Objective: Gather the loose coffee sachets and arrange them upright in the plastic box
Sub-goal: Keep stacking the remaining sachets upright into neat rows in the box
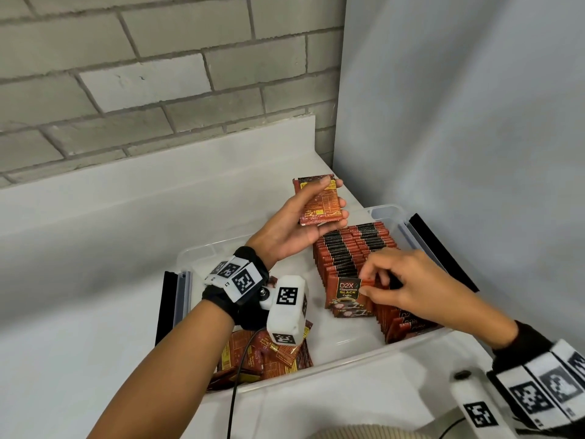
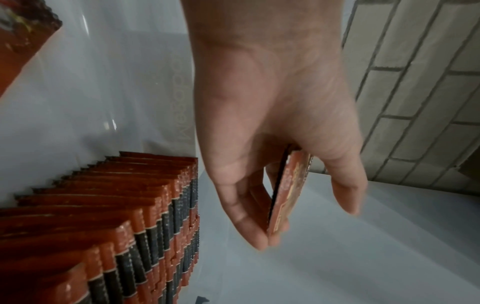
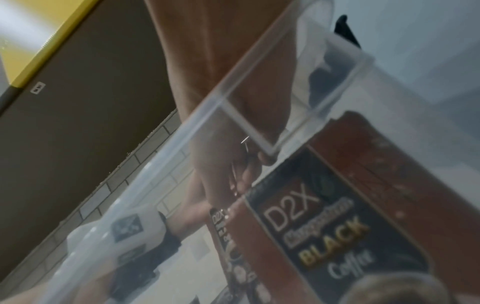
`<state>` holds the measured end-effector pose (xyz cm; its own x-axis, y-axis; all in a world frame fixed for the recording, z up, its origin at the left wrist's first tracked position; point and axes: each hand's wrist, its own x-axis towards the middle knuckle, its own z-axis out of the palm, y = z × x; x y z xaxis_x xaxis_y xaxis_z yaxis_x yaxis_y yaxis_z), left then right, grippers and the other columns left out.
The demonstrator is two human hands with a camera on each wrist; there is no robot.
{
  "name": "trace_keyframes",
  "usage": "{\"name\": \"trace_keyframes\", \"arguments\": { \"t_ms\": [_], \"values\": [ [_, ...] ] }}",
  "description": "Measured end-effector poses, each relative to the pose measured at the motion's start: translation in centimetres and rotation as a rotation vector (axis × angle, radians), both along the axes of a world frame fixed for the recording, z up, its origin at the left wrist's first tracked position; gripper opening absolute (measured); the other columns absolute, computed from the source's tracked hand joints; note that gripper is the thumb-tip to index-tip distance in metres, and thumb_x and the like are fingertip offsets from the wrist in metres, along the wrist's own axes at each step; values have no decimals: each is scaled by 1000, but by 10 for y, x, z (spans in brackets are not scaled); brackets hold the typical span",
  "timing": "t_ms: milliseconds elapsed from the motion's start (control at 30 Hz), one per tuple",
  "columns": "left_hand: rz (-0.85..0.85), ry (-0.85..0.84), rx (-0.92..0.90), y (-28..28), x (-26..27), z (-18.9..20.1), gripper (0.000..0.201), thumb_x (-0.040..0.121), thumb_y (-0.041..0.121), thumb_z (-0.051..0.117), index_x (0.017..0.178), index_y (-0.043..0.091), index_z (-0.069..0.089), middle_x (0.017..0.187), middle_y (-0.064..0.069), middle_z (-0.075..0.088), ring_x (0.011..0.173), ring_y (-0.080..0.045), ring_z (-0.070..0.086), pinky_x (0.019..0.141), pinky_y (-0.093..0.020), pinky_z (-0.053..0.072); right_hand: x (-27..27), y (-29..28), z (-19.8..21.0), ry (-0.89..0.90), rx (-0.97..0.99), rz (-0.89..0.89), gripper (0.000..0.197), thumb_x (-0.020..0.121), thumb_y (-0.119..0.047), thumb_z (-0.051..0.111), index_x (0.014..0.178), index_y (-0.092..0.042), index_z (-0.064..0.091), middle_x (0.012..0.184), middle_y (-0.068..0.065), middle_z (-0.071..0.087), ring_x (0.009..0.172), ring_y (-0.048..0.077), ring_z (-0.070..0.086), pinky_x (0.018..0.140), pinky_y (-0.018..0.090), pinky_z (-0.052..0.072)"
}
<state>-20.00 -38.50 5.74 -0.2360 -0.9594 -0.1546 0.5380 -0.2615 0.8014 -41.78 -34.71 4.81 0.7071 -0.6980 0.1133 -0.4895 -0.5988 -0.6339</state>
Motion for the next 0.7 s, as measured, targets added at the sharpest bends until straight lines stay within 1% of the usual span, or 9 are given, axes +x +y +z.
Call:
{"name": "trace_keyframes", "arguments": {
  "t_ms": [33, 133, 200, 433, 500, 600, 700],
  "values": [
    [-2, 5, 1, 0, 0, 0, 28, 91, 31, 53, 109, 10, 60, 85, -11, 63, 77, -21, 64, 75, -30, 56, 0, -1, -2, 25, -27, 27, 16, 80, -19, 76, 80, -27, 63, 73, -17, 56, 77, 6, 53, 65, 9, 40],
    [-11, 19, -1, 0, 1, -1, 27, 94, 30, 50, 110, 9, 60, 85, -11, 63, 77, -21, 64, 75, -30, 56, 1, -3, -5, 80, -66, 84, 18, 80, -17, 75, 82, -26, 59, 80, -23, 50, 85, -3, 49, 73, 7, 37],
    [-12, 22, 1, 0, 1, 0, 28, 94, 29, 50, 110, 9, 60, 86, -11, 62, 77, -21, 64, 75, -30, 56, 1, -4, -6, 101, -80, 100, 21, 81, -17, 74, 82, -27, 56, 82, -24, 47, 88, -6, 45, 76, 7, 36],
    [-12, 39, 23, -1, 1, 0, 27, 95, 29, 49, 110, 9, 61, 85, -11, 63, 78, -21, 63, 75, -30, 55, 2, -5, -8, 161, -62, 114, 20, 82, -20, 72, 82, -26, 53, 84, -21, 44, 92, 1, 42, 78, 11, 37],
    [-11, 44, 36, -1, 1, -1, 25, 95, 25, 48, 109, 8, 61, 85, -11, 64, 78, -21, 63, 75, -30, 55, 2, -5, -8, 166, -69, 117, 20, 81, -21, 71, 82, -26, 52, 84, -22, 44, 92, 2, 42, 78, 12, 38],
    [-22, 70, 53, -2, 1, -2, 22, 91, 14, 50, 109, 7, 60, 85, -11, 65, 78, -21, 65, 74, -30, 56, 2, -6, -9, 181, -74, 115, 19, 82, -22, 71, 84, -26, 52, 85, -22, 44, 93, 2, 42, 79, 13, 38],
    [-26, 92, 66, -1, 0, -3, 22, 87, 3, 49, 107, 6, 59, 83, -11, 67, 77, -22, 67, 73, -31, 57, 2, -5, -9, 170, -58, 100, 21, 82, -20, 71, 88, -27, 52, 88, -22, 44, 96, 3, 42, 80, 10, 38]
  ]
}}
